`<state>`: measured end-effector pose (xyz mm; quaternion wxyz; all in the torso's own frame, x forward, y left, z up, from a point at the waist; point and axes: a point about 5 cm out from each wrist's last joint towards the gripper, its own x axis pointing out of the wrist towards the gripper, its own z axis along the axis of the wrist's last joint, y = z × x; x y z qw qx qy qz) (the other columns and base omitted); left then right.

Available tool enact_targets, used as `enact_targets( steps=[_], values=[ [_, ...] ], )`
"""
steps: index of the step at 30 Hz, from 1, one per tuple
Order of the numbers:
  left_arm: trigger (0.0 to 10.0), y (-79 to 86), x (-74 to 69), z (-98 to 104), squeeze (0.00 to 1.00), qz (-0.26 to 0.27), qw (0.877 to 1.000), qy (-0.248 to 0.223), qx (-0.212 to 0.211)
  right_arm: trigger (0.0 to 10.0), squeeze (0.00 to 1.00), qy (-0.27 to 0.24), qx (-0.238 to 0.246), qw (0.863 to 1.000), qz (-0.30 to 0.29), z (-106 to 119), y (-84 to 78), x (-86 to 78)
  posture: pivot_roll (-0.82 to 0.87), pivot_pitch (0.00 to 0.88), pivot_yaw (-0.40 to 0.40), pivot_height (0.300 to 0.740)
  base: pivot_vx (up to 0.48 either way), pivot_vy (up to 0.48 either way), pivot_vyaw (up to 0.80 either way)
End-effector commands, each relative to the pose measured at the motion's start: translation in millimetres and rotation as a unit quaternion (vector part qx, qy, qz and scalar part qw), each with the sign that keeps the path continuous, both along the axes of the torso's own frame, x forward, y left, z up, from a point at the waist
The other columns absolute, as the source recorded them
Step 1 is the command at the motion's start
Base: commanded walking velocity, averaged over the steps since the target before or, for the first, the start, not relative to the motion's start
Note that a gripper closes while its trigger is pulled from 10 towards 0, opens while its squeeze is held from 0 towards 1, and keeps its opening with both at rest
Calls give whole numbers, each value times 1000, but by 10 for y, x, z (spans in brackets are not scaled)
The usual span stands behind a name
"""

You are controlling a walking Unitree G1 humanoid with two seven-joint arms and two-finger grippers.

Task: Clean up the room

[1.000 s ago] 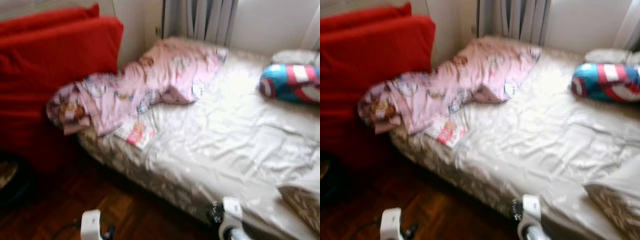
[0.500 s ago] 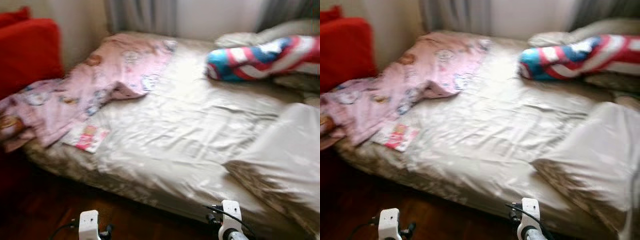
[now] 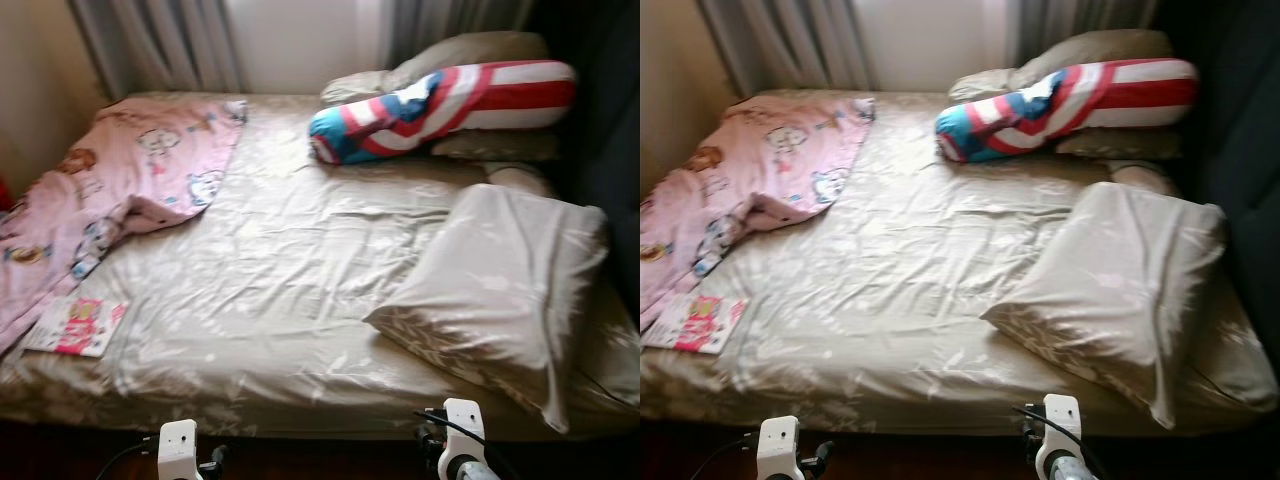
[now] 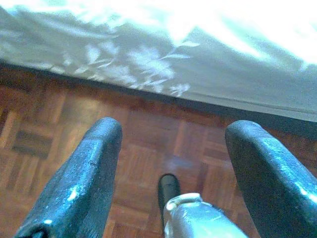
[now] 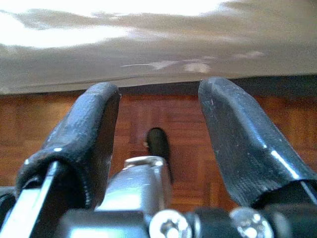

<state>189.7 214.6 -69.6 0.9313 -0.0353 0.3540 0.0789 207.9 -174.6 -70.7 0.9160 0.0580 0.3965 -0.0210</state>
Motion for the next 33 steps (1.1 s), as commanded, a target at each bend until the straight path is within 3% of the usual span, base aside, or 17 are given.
enact_targets(
  steps=[1,11,25,29,33],
  values=[
    [10000,0,-40,-30,0,1,1000,14,-1,10000,0,8,0,1000,-3,-18,-6,-28,-34,89,30,740,0,0,-725],
    [10000,-24,-62,-45,0,-3,1000,18,-1,10000,0,6,-3,1000,-1,-18,-6,-31,-61,85,35,740,0,-171,-721],
    [10000,-39,2,-13,0,-17,1000,9,3,10000,0,-4,-2,1000,-14,-3,6,-9,-38,86,61,740,0,-52,0],
    [10000,-51,1,-15,0,-20,1000,9,2,10000,0,-2,-3,1000,-18,-7,-4,-17,-44,80,57,740,0,-253,-616],
    [10000,-55,-11,-21,0,-21,1000,10,2,10000,0,-22,-8,1000,-11,54,-1,81,-40,78,51,740,0,-253,-747]
  ],
)
